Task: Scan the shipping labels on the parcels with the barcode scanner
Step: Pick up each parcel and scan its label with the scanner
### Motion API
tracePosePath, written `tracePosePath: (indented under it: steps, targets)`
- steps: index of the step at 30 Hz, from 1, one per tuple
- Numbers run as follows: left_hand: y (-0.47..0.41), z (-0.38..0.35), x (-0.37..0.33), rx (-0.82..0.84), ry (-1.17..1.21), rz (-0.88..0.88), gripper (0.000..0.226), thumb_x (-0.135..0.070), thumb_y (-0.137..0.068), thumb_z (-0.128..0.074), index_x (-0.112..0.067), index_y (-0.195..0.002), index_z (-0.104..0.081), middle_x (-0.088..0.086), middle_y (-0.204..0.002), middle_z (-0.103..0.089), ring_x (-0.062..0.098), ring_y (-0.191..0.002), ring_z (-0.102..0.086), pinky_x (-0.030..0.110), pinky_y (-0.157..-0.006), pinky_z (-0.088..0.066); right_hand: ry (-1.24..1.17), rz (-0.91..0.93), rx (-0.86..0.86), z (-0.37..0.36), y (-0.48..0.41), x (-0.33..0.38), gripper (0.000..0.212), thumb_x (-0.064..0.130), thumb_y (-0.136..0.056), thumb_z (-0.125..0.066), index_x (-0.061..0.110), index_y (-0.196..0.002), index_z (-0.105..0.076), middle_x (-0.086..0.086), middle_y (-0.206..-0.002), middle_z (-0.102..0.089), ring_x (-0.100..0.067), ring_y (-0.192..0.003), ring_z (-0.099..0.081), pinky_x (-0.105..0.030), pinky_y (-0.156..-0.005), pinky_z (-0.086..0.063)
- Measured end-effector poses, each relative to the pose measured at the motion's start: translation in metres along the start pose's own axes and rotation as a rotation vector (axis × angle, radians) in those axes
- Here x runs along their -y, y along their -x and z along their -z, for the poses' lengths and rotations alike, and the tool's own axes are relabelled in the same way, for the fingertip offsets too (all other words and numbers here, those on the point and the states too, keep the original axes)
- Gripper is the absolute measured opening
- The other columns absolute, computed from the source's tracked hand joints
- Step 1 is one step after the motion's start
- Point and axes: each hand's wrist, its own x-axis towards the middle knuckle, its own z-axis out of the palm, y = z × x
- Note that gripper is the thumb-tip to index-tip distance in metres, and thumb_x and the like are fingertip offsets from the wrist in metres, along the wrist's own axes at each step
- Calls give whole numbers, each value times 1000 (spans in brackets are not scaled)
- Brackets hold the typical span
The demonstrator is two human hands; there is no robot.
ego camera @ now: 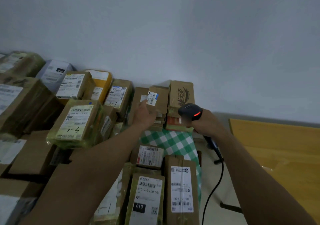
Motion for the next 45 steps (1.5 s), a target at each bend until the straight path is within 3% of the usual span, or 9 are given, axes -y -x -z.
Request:
tracePosePath:
  steps: [5,9,12,18,22,28,35,42,45]
  targets:
    - [-22,-11,-4,8,234,169,61,-33,-98,-69,-23,-149,-37,4,-141,-56,20,-114,-56,33,-84,-42,-58,38,27,0,-16,-7,22,20,-85,-83,27,-99,-67,12,-78,-66,4,-61,-56,-13,-57,-42]
    - [-30,-19,8,78,260,207,66,-35,-102,-63,-21,-157,-30,7,-149,-51,30,-130,-54,37,-91,-41,-46,20,35,-5,-25,-16,17,15,-88,-81,24,-94,-68,6,-84,-69,8,-60,-61,-7,-52,-43]
    - [-31,-19,17,85,345,255,68,-33,-102,-62,-26,-161,-28,7,-155,-46,30,-132,-53,38,-94,-43,-48,-1,65,-9,-28,-20,22,16,-88,-80,18,-108,-71,-1,-99,-74,-7,-84,-70,-11,-62,-51]
    - [-19,-9,26,-103,500,245,49,-18,-100,-63,-31,-146,-51,-1,-138,-56,26,-128,-55,35,-87,-46,-31,12,99,-12,-25,-14,19,17,-89,-78,16,-106,-71,-7,-95,-74,-16,-78,-68,-22,-64,-54]
    - [4,8,16,-149,616,189,55,-13,-101,-63,-39,-147,-50,-5,-139,-58,21,-129,-54,45,-104,-50,-124,22,69,-14,-12,-3,21,16,-87,-80,28,-100,-68,1,-90,-72,-9,-72,-67,-27,-66,-56]
    - [77,10,7,49,1018,164,78,6,-92,-66,-41,-151,-47,-4,-136,-64,21,-124,-62,50,-105,-53,-247,83,-112,-23,21,15,23,9,-92,-74,29,-91,-61,13,-81,-64,17,-58,-60,-4,-51,-42]
    - [132,9,-5,199,1174,53,94,8,-93,-66,-49,-157,-30,0,-146,-60,20,-123,-66,45,-106,-54,-461,143,-117,-24,72,31,48,37,-83,-87,27,-125,-67,3,-114,-77,-16,-105,-74,-40,-92,-60]
    - [171,22,-7,191,1131,-3,80,-2,-95,-69,-53,-150,-40,-4,-138,-65,19,-123,-66,47,-103,-55,-413,148,-196,-15,106,26,40,17,-82,-88,26,-115,-67,7,-102,-76,-2,-86,-73,-16,-65,-56]
    - [174,30,0,67,975,-93,67,-12,-94,-73,-51,-144,-49,-9,-139,-61,16,-128,-61,46,-104,-55,-284,149,-230,-16,118,24,44,27,-81,-88,26,-118,-64,6,-104,-74,-12,-91,-73,-33,-77,-62]
